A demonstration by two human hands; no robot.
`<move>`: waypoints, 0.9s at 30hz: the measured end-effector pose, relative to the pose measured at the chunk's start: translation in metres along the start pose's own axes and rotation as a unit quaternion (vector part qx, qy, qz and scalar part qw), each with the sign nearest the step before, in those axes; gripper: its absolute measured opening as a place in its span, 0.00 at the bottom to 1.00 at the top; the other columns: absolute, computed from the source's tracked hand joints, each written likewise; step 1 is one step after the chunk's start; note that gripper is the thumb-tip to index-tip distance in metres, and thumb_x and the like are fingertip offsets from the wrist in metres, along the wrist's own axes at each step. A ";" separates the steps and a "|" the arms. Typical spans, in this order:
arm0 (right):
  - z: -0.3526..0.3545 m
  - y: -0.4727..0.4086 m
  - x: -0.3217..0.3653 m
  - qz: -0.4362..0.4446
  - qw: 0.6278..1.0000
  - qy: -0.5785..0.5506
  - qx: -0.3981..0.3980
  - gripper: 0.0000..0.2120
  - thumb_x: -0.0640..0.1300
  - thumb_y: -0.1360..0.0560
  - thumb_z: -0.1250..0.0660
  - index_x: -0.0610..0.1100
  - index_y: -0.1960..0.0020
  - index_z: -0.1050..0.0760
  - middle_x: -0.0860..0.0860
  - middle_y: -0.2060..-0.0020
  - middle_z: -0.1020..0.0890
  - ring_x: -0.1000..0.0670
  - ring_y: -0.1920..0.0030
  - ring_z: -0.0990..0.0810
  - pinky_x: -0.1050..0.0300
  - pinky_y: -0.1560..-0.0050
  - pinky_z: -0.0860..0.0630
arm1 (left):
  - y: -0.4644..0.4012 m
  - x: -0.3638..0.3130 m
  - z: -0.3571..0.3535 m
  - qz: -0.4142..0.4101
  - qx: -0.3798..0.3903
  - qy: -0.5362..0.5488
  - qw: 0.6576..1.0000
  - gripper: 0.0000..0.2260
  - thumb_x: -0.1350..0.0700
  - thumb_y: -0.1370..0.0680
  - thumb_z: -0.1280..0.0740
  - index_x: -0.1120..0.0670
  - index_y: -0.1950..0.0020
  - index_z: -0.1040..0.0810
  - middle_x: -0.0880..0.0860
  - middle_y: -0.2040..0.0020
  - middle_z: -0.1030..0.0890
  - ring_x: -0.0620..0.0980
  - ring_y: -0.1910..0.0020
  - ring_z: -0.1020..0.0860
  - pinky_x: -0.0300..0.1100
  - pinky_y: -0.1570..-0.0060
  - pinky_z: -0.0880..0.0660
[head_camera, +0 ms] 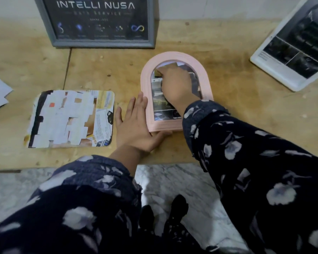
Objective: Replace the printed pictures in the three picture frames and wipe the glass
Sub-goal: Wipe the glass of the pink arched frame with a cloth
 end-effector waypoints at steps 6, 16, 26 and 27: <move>-0.005 0.028 0.008 0.060 0.997 0.034 0.035 0.17 0.35 0.25 0.43 0.49 0.42 0.24 0.47 0.46 0.21 0.44 0.48 0.21 0.55 0.58 0.33 | -0.001 0.001 0.001 0.011 0.005 0.003 1.000 0.50 0.22 0.34 0.48 0.52 0.21 0.52 0.46 0.20 0.55 0.47 0.22 0.54 0.57 0.26 0.58; -0.003 0.086 0.009 0.147 0.986 0.025 -0.070 0.09 0.37 0.35 0.36 0.45 0.61 0.18 0.48 0.68 0.18 0.46 0.70 0.20 0.60 0.69 0.26 | 0.001 -0.002 0.004 0.009 -0.012 0.011 1.000 0.48 0.25 0.31 0.44 0.52 0.21 0.50 0.47 0.20 0.53 0.47 0.22 0.53 0.57 0.26 0.58; 0.063 0.022 -0.021 -0.051 0.980 -0.183 0.063 0.19 0.31 0.26 0.41 0.44 0.43 0.19 0.50 0.46 0.17 0.49 0.44 0.20 0.56 0.39 0.27 | 0.001 -0.005 0.004 0.010 -0.004 -0.002 1.000 0.50 0.22 0.34 0.47 0.51 0.21 0.51 0.47 0.20 0.53 0.47 0.22 0.54 0.58 0.26 0.58; 0.064 0.014 -0.024 -0.072 0.976 -0.202 0.035 0.19 0.31 0.25 0.41 0.44 0.40 0.20 0.50 0.45 0.17 0.50 0.44 0.20 0.56 0.38 0.26 | 0.001 -0.005 0.005 0.011 -0.003 -0.003 1.000 0.50 0.21 0.34 0.47 0.51 0.21 0.52 0.46 0.20 0.53 0.47 0.22 0.54 0.58 0.26 0.58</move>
Point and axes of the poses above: each hand's wrist, its own y-axis away from the middle knuckle, its own z-axis out of the back of the hand, x = y × z, the point moved 4 cm from there along -y, towards the middle knuckle
